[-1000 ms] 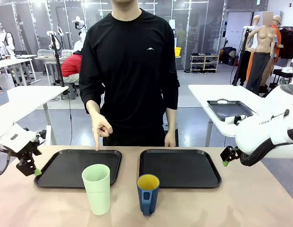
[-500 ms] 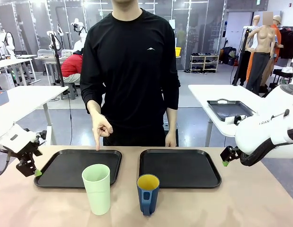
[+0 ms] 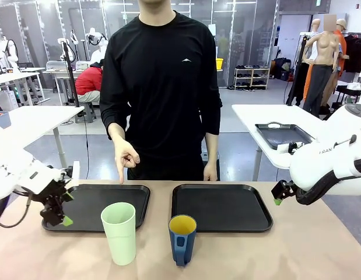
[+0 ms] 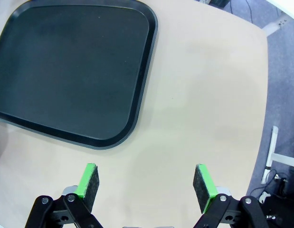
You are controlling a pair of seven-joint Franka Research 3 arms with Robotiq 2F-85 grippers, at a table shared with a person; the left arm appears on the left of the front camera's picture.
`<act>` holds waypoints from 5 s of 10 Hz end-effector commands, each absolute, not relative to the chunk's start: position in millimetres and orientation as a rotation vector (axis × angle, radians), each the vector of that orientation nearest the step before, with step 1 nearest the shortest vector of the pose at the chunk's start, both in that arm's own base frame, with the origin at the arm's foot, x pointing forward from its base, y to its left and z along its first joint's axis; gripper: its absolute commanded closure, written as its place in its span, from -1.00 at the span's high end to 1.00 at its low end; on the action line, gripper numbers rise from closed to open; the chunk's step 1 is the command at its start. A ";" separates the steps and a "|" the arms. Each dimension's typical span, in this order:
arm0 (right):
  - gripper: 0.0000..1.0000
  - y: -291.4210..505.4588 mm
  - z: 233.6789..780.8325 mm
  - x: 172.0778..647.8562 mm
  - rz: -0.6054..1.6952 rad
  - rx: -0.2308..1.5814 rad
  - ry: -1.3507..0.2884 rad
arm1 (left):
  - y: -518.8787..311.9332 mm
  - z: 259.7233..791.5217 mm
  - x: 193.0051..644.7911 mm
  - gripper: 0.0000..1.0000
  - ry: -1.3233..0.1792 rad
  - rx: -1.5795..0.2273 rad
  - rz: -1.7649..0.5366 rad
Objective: Sort and store the cups by type.
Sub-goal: Pick up the Reusable plastic cup.
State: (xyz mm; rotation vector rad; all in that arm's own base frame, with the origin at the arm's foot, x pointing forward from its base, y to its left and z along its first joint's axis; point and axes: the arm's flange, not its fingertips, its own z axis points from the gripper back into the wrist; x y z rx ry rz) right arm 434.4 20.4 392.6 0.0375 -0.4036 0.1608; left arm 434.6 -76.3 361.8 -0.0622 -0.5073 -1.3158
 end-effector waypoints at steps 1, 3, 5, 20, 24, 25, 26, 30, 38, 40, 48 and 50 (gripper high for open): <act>1.00 18.7 392.0 434.8 0.158 0.042 -0.403 | -68.7 347.8 451.5 1.00 -0.557 -0.141 -1.343; 1.00 18.7 392.0 434.8 0.158 0.042 -0.403 | -74.8 336.5 439.5 1.00 -0.551 -0.307 -1.465; 1.00 18.7 392.0 434.8 0.158 0.042 -0.403 | -78.9 322.3 428.9 1.00 -0.526 -0.435 -1.608; 1.00 18.7 392.0 434.8 0.158 0.042 -0.403 | -87.0 302.2 414.7 1.00 -0.740 -0.844 -1.499; 1.00 18.7 392.0 434.8 0.158 0.042 -0.403 | -81.0 275.7 418.0 1.00 -0.827 -0.958 -1.432; 1.00 18.7 392.0 434.8 0.158 0.042 -0.403 | -78.9 273.0 417.2 1.00 -0.830 -0.975 -1.414; 1.00 18.7 392.0 434.8 0.158 0.042 -0.403 | -77.0 269.1 415.8 1.00 -0.856 -1.009 -1.423; 1.00 18.7 392.0 434.8 0.158 0.042 -0.403 | -85.0 253.3 414.0 1.00 -1.067 -1.061 -1.403; 1.00 18.7 392.0 434.8 0.158 0.042 -0.403 | -106.4 235.7 411.6 1.00 -1.053 -1.139 -1.365; 1.00 18.7 392.0 434.8 0.158 0.042 -0.403 | -113.2 236.2 411.0 1.00 -1.031 -1.141 -1.379; 1.00 18.7 392.0 434.8 0.158 0.042 -0.403 | -139.4 232.6 415.2 1.00 -1.012 -1.164 -1.379; 1.00 18.7 392.0 434.8 0.158 0.042 -0.403 | -148.0 232.7 417.6 1.00 -1.015 -1.174 -1.369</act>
